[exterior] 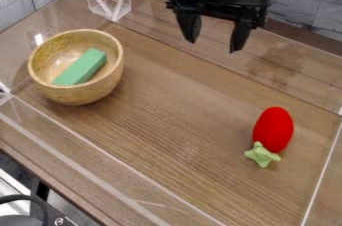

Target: Put the green object in the brown bowl

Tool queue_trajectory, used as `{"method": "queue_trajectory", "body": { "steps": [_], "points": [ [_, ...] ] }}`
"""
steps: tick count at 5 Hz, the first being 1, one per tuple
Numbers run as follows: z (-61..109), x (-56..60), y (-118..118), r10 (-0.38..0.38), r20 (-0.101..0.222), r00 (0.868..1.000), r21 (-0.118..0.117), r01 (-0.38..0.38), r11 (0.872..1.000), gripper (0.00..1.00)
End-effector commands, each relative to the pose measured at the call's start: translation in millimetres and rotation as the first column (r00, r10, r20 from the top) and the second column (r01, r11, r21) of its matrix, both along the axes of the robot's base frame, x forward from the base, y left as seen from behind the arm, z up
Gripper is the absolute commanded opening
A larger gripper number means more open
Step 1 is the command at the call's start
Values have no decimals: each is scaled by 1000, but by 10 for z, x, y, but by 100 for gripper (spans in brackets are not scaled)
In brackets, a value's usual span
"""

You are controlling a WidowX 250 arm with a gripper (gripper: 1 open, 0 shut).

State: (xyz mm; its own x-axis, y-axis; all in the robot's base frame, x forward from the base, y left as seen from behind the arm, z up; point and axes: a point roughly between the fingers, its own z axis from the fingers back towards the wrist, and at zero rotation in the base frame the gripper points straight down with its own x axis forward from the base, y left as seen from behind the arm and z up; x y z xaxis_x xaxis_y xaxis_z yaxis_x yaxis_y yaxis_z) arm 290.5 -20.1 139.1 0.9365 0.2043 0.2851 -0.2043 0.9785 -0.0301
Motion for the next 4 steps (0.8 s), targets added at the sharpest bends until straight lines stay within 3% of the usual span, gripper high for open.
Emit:
{"method": "queue_trajectory", "body": {
  "steps": [1, 2, 4],
  "points": [
    [228, 84, 122, 45, 68, 997, 14, -46, 999, 100],
    [195, 68, 135, 97, 59, 994, 28, -98, 995, 100],
    [130, 31, -26, 125, 29, 992, 32, -126, 991, 100]
  ]
}}
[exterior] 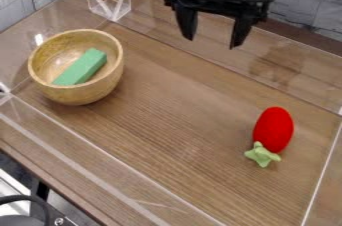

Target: Put the green object in the brown bowl

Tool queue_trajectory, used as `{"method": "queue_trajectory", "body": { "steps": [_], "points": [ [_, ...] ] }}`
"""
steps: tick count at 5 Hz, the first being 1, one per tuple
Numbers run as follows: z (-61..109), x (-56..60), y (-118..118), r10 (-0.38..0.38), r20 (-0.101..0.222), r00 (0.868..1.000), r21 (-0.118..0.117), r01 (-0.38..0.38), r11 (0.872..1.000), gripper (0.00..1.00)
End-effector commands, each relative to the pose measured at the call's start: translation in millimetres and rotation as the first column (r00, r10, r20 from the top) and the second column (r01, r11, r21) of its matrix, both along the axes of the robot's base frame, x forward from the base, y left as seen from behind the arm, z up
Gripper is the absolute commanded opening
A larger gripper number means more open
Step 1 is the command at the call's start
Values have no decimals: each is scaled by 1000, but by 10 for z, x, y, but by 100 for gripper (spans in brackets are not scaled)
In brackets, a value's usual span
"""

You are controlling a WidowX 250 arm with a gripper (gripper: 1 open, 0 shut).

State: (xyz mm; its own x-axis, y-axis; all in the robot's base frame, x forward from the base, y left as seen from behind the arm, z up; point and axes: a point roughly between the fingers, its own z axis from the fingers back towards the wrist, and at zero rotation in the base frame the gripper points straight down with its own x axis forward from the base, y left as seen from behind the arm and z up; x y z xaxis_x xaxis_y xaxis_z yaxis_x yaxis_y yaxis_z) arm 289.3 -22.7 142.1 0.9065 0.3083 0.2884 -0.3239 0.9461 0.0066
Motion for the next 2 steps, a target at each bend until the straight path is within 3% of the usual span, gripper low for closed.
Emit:
{"method": "queue_trajectory", "body": {
  "steps": [1, 2],
  "points": [
    [93, 21, 27, -32, 26, 999, 1, 32, 999, 100],
    [110, 6, 96, -49, 23, 999, -2, 49, 999, 100]
  ]
}}
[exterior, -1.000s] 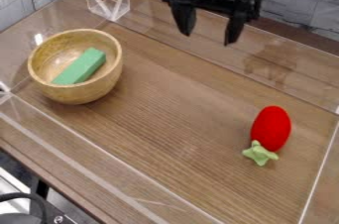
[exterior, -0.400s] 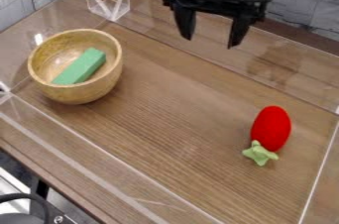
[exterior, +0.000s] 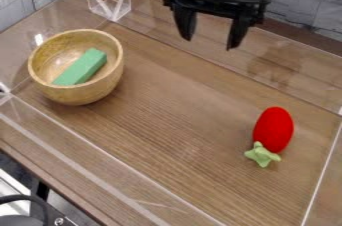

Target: Put the green object in the brown bowl

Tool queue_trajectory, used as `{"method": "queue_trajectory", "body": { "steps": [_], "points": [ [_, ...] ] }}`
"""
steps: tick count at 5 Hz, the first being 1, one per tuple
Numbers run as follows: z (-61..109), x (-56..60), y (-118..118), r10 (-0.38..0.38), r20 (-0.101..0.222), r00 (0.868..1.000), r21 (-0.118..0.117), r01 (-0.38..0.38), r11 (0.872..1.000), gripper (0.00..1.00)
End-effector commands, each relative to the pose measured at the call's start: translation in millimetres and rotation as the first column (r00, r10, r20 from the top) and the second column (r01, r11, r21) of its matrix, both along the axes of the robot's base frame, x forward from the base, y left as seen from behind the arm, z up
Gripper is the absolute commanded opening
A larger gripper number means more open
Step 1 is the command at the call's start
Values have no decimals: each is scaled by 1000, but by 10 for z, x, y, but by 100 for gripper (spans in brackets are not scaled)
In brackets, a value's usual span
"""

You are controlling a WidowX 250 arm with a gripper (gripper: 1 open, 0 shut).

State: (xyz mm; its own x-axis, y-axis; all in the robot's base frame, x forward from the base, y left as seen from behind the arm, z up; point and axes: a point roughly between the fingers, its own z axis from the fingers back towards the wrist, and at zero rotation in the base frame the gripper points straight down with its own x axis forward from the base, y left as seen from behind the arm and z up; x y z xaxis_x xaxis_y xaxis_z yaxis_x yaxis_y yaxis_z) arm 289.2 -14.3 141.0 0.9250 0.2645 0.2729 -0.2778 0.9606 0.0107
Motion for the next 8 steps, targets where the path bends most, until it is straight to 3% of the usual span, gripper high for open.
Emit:
{"method": "queue_trajectory", "body": {
  "steps": [1, 2, 3, 4, 5, 6, 7, 8],
  "points": [
    [-9, 6, 58, 122, 40, 992, -7, -122, 993, 100],
    [-83, 45, 50, 226, 40, 973, -16, -225, 974, 100],
    [95, -17, -23, 242, 37, 970, -39, -241, 970, 100],
    [30, -125, -237, 381, -5, 924, -42, -381, 924, 100],
    [-71, -228, -580, 526, -46, 849, -44, -528, 848, 100],
    [-239, -336, -916, 641, -83, 763, -41, -646, 763, 100],
    [-401, -427, -1087, 723, -107, 682, -37, -729, 683, 100],
    [-615, -506, -1113, 779, -122, 616, -38, -787, 616, 100]
  ]
}}
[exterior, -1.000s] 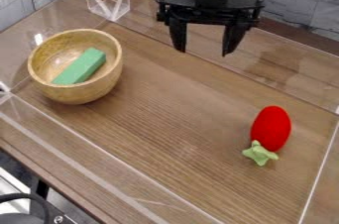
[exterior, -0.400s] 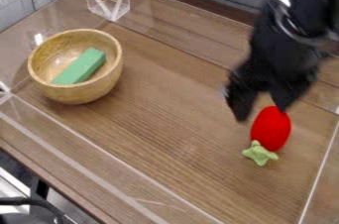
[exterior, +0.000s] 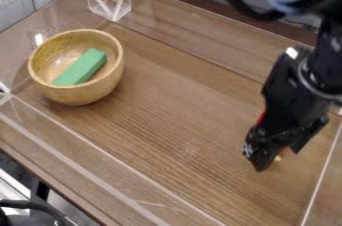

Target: Put the green object in the brown bowl

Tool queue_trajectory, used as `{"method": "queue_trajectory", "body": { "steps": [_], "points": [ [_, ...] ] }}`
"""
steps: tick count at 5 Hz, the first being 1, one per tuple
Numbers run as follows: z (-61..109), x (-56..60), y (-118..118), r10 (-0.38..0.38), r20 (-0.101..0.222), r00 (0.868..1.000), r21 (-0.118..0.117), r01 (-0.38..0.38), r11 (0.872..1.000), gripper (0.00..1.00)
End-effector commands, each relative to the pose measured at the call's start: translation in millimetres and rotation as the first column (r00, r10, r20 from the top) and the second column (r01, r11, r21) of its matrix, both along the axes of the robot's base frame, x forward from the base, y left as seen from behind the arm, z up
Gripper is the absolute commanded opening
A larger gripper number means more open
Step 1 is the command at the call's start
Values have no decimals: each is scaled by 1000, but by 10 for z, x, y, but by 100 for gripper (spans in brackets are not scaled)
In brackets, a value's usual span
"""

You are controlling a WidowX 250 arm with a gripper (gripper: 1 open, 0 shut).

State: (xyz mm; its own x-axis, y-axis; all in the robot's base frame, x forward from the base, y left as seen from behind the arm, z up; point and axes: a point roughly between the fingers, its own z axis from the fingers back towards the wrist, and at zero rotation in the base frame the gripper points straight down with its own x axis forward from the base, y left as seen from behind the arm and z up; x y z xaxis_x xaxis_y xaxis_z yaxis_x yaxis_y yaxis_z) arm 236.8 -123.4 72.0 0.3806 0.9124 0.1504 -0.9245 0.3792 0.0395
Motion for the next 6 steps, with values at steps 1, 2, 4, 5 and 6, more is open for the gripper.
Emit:
{"method": "queue_trajectory", "body": {
  "steps": [1, 2, 4, 5, 6],
  "points": [
    [-141, -8, 22, 70, 23, 997, -36, -69, 997, 100],
    [-300, 9, 95, 106, 12, 994, -59, -105, 993, 100],
    [-332, 50, 109, 165, -16, 986, -113, -166, 980, 100],
    [-228, 37, 95, 207, -25, 978, -135, -208, 969, 100],
    [-290, 115, 92, 262, -31, 965, -149, -264, 953, 100]
  ]
}}
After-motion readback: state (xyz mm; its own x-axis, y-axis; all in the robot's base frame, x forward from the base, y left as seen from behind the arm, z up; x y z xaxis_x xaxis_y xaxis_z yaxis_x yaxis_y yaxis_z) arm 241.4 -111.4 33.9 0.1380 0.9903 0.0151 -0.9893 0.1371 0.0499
